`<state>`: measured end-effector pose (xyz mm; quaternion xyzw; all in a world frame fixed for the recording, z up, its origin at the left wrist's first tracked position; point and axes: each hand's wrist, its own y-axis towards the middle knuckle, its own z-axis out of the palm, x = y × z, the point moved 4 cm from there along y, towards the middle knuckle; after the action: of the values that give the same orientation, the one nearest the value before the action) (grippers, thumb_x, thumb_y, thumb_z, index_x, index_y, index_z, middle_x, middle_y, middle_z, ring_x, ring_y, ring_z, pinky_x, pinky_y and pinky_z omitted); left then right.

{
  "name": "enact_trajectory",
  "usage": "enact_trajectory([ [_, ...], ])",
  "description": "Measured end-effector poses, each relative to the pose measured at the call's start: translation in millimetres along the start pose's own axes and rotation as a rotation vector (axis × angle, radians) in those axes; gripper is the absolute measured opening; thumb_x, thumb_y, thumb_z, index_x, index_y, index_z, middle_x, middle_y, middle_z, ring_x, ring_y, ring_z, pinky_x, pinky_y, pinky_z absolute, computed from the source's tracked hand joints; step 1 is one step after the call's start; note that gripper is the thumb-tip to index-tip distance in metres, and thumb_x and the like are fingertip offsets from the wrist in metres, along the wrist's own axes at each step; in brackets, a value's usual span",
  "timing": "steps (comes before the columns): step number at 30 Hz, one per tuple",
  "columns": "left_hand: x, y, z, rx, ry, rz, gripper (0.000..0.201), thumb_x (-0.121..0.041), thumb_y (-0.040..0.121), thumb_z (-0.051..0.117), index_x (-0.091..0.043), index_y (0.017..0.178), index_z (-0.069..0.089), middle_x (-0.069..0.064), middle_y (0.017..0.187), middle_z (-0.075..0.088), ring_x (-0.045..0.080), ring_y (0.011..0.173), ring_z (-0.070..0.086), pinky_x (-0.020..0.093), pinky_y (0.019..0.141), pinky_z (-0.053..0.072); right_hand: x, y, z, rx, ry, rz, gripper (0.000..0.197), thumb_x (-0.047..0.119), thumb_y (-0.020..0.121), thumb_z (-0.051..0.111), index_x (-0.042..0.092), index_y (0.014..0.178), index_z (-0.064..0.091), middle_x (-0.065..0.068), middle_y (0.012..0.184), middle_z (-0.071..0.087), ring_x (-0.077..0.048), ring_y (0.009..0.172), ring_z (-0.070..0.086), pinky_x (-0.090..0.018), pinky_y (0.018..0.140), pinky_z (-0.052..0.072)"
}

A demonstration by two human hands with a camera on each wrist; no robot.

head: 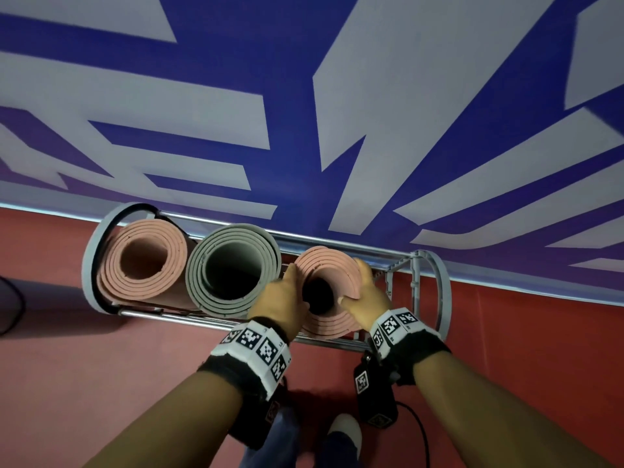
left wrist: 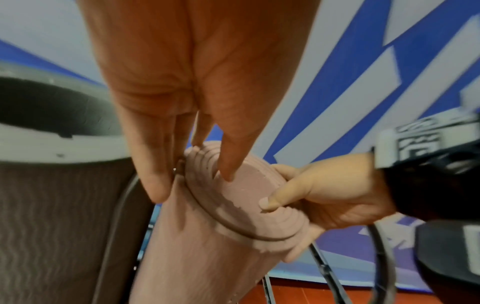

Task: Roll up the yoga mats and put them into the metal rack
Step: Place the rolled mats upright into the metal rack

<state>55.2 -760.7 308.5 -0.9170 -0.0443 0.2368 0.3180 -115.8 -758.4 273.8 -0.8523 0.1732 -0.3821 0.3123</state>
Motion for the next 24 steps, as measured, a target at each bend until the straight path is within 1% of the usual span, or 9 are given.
enact_trajectory([
  [2, 2, -12, -7, -0.075, 0.038, 0.079, 0.047, -0.023, 0.092, 0.057, -0.022, 0.137, 0.044, 0.006, 0.127, 0.055, 0.028, 0.114, 0.055, 0.042, 0.092, 0.049, -3, -3, -4, -0.008, 0.012, 0.011, 0.088, 0.014, 0.093, 0.063, 0.031, 0.155, 0.003, -0.015, 0.141, 0.051, -0.034, 0.108, 0.064, -0.027, 0.074, 0.048],
  [4, 7, -23, -20, -0.143, 0.193, 0.096, 0.044, -0.034, 0.091, 0.057, -0.023, 0.133, 0.046, 0.002, 0.128, 0.048, 0.027, 0.117, 0.048, 0.041, 0.089, 0.048, -3, -8, -8, -0.027, 0.025, 0.024, 0.094, 0.014, 0.091, 0.066, 0.031, 0.155, -0.001, -0.012, 0.152, 0.039, -0.029, 0.107, 0.062, -0.025, 0.077, 0.045],
  [6, 17, -25, -35, -0.173, 0.297, 0.054, 0.052, -0.043, 0.088, 0.060, -0.023, 0.133, 0.042, 0.003, 0.130, 0.043, 0.028, 0.121, 0.042, 0.041, 0.094, 0.044, 0, -11, -11, -0.076, 0.031, 0.026, 0.097, 0.012, 0.088, 0.068, 0.031, 0.156, 0.000, -0.012, 0.155, 0.033, -0.025, 0.108, 0.058, -0.025, 0.082, 0.043],
  [10, 46, -19, -53, -0.101, 0.320, -0.016, 0.070, -0.056, 0.080, 0.064, -0.027, 0.138, 0.038, 0.002, 0.140, 0.040, 0.027, 0.131, 0.034, 0.044, 0.105, 0.035, 17, -16, -13, -0.104, -0.078, 0.013, 0.092, 0.016, 0.088, 0.068, 0.033, 0.155, 0.007, -0.009, 0.158, 0.019, -0.031, 0.128, 0.048, -0.025, 0.084, 0.041],
  [14, 70, -11, -44, 0.102, 0.507, 0.014, 0.076, -0.058, 0.078, 0.066, -0.032, 0.143, 0.034, -0.003, 0.144, 0.039, 0.021, 0.138, 0.029, 0.049, 0.113, 0.023, 29, -18, -7, -0.246, -0.160, -0.046, 0.076, 0.022, 0.084, 0.070, 0.028, 0.148, 0.029, -0.009, 0.154, 0.025, -0.032, 0.137, 0.035, -0.037, 0.109, 0.038],
  [17, 77, -6, -32, 0.166, 0.650, 0.027, 0.069, -0.048, 0.084, 0.066, -0.033, 0.144, 0.034, -0.006, 0.146, 0.039, 0.018, 0.142, 0.023, 0.063, 0.114, 0.009, 43, -27, -1, -0.327, -0.419, -0.159, 0.046, 0.040, 0.086, 0.065, 0.026, 0.128, 0.052, -0.001, 0.143, 0.041, -0.026, 0.134, 0.032, -0.041, 0.114, 0.028],
  [19, 76, -1, -26, 0.166, 0.663, 0.045, 0.059, -0.036, 0.089, 0.061, -0.032, 0.142, 0.036, -0.007, 0.142, 0.045, 0.017, 0.140, 0.030, 0.071, 0.110, -0.001, 53, -33, 13, -0.201, -0.566, -0.204, 0.043, 0.054, 0.086, 0.059, 0.029, 0.121, 0.055, 0.007, 0.133, 0.050, -0.022, 0.131, 0.035, -0.041, 0.114, 0.021],
  [21, 74, 4, -22, 0.143, 0.672, 0.060, 0.050, -0.028, 0.093, 0.054, -0.033, 0.140, 0.038, -0.008, 0.131, 0.055, 0.018, 0.132, 0.042, 0.075, 0.105, -0.009, 55, -35, 29, -0.042, -0.618, -0.167, 0.060, 0.064, 0.080, 0.061, 0.027, 0.124, 0.048, 0.007, 0.126, 0.058, -0.021, 0.124, 0.048, -0.042, 0.111, 0.025],
  [24, 71, 12, -17, 0.126, 0.684, 0.081, 0.043, -0.029, 0.095, 0.046, -0.034, 0.137, 0.038, -0.006, 0.118, 0.064, 0.021, 0.122, 0.053, 0.076, 0.099, -0.017, 51, -29, 41, 0.063, -0.661, -0.088, 0.071, 0.053, 0.080, 0.070, 0.016, 0.131, 0.036, -0.003, 0.124, 0.060, -0.026, 0.117, 0.056, -0.039, 0.108, 0.035],
])
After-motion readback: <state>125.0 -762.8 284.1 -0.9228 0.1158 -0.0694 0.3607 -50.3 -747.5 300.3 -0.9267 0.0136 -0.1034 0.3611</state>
